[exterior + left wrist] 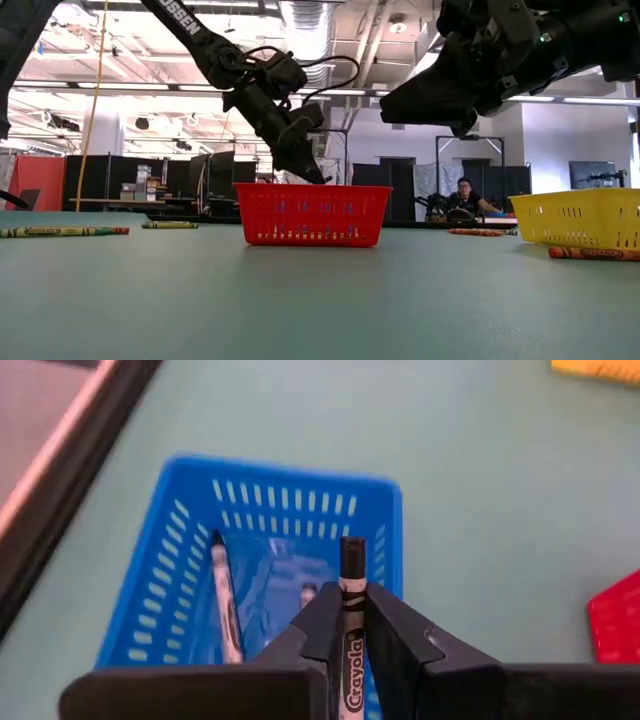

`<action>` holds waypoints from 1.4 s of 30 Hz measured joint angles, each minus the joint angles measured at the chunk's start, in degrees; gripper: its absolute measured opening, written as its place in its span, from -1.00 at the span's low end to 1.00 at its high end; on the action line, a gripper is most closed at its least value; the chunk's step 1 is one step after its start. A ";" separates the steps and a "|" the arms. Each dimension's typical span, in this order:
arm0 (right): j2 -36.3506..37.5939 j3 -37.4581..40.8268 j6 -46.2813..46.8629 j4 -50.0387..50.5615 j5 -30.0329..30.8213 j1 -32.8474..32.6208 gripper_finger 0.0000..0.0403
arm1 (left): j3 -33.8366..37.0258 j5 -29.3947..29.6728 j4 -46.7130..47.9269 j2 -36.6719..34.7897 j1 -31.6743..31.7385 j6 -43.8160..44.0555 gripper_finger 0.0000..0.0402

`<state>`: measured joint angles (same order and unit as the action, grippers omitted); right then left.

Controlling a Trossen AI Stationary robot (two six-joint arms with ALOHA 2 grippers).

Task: Sort crayons
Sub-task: Put the black crayon into the blue bin, then put the orange crayon into the yellow bin

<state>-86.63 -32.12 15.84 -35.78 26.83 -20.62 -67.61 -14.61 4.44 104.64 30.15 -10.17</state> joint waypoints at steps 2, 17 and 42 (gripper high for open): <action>0.00 0.00 0.00 0.02 0.00 0.00 -0.46 | 0.00 0.00 0.20 0.02 0.00 -0.07 -0.80; 0.00 0.02 0.17 0.23 0.00 0.00 -0.46 | -7.73 2.33 12.57 0.02 -0.02 -1.77 -0.35; 3.87 -15.43 26.99 57.94 -6.61 -8.51 -0.51 | 21.17 9.19 -3.01 -30.45 -5.45 6.28 -0.51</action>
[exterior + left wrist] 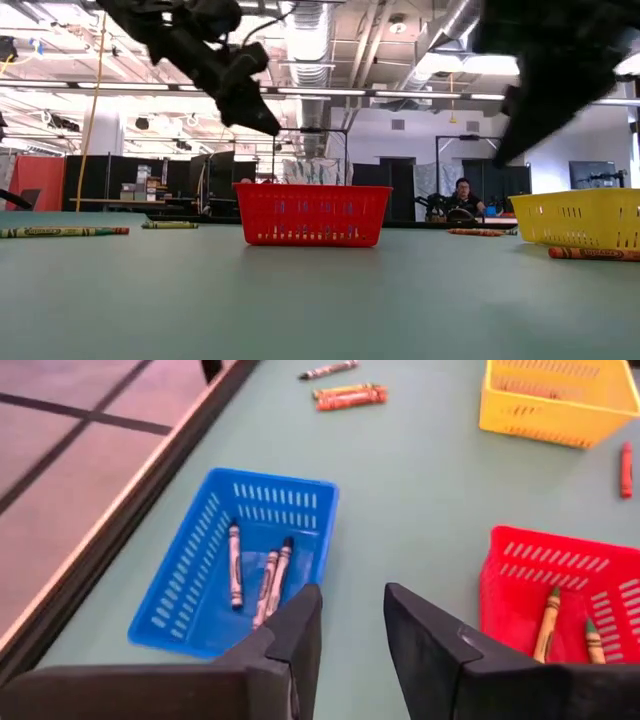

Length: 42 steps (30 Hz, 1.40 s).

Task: Sort crayons
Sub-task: Put the orange crayon into the yellow bin

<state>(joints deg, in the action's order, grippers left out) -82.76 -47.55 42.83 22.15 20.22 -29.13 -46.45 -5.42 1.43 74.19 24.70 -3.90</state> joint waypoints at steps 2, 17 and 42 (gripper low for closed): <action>-0.01 0.00 2.93 3.15 -0.77 -0.78 -0.51 | 1.27 0.79 0.00 -1.98 -0.08 0.59 -0.51; -4.10 -0.04 1.81 10.54 -7.20 -1.48 -0.51 | 2.81 1.42 2.55 -4.94 -2.40 1.58 -0.51; -11.85 0.68 -2.64 10.84 -9.65 0.74 -0.52 | 20.24 5.08 -21.91 -22.88 -2.79 5.32 -0.51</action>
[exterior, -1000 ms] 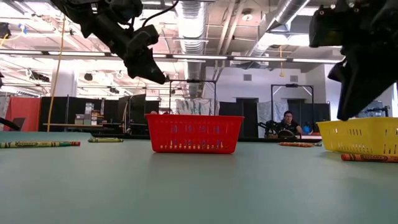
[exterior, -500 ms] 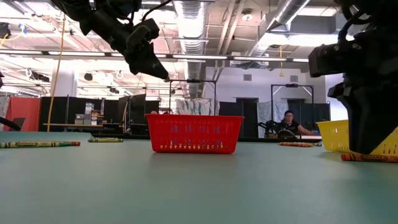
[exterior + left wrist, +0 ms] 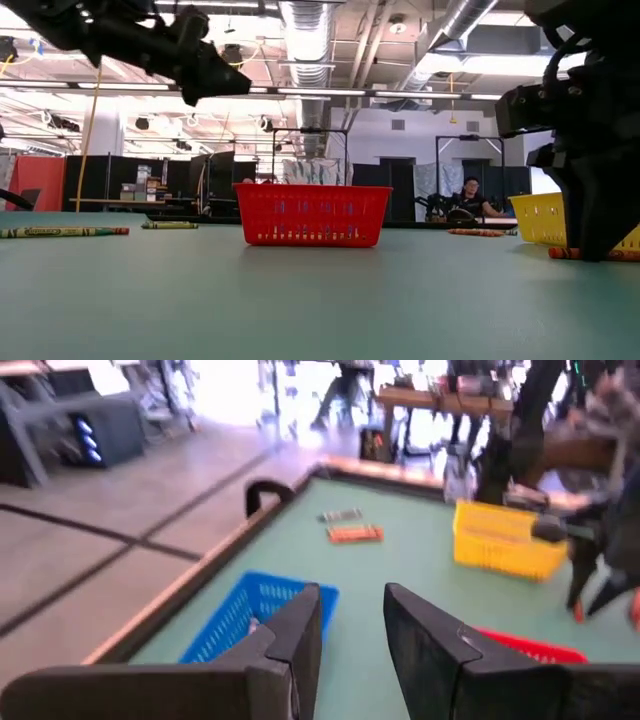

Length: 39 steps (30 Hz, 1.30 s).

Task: Sort crayons
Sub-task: Put the orange crayon into the yellow bin

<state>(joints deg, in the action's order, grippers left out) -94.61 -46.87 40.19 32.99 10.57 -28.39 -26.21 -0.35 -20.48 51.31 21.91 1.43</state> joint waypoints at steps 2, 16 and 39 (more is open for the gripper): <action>0.00 0.05 -0.17 -0.04 -0.29 0.24 -0.55 | 0.98 0.69 0.07 -2.23 0.00 -0.06 -0.51; 1.69 -0.23 -0.20 -1.08 -1.94 1.87 -0.96 | 1.15 0.72 1.71 -4.47 0.00 -2.54 -0.51; 23.48 -5.03 14.66 16.17 15.30 2.27 -0.99 | 1.15 0.47 -0.70 -4.98 0.00 -5.09 -0.51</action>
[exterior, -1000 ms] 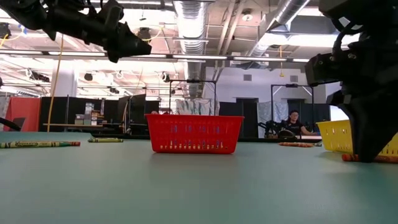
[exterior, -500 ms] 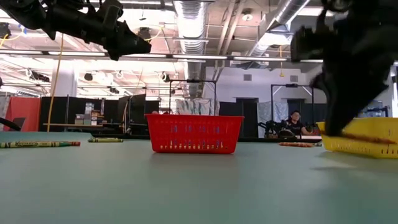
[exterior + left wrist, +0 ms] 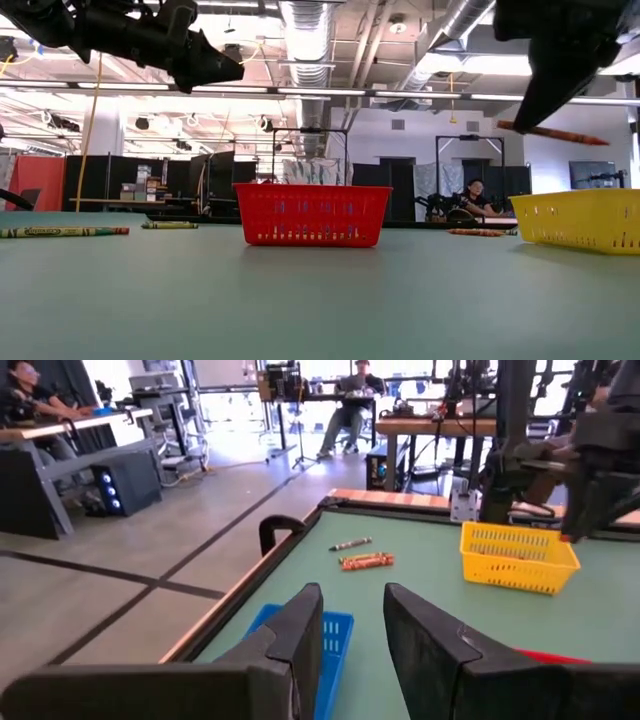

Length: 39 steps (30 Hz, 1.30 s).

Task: Sort crayons
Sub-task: Put the orange crayon into the yellow bin

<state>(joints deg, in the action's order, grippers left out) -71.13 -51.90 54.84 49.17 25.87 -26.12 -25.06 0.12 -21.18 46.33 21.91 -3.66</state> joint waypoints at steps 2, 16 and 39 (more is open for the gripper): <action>1.75 0.00 5.40 3.99 -0.02 0.45 -0.99 | 0.00 0.00 -0.23 0.00 0.00 0.03 -0.51; 1.33 1.13 21.86 18.90 -6.56 7.91 -0.98 | 0.00 -0.83 2.12 -4.19 -0.03 1.17 -0.51; 2.47 4.57 25.31 13.52 -8.07 12.99 -0.98 | 16.90 21.31 -10.71 -19.88 -15.30 -1.81 -0.51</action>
<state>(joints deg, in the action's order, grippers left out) -68.66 -47.33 80.15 62.68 17.80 -13.13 -8.16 21.43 -31.89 26.44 6.61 -5.47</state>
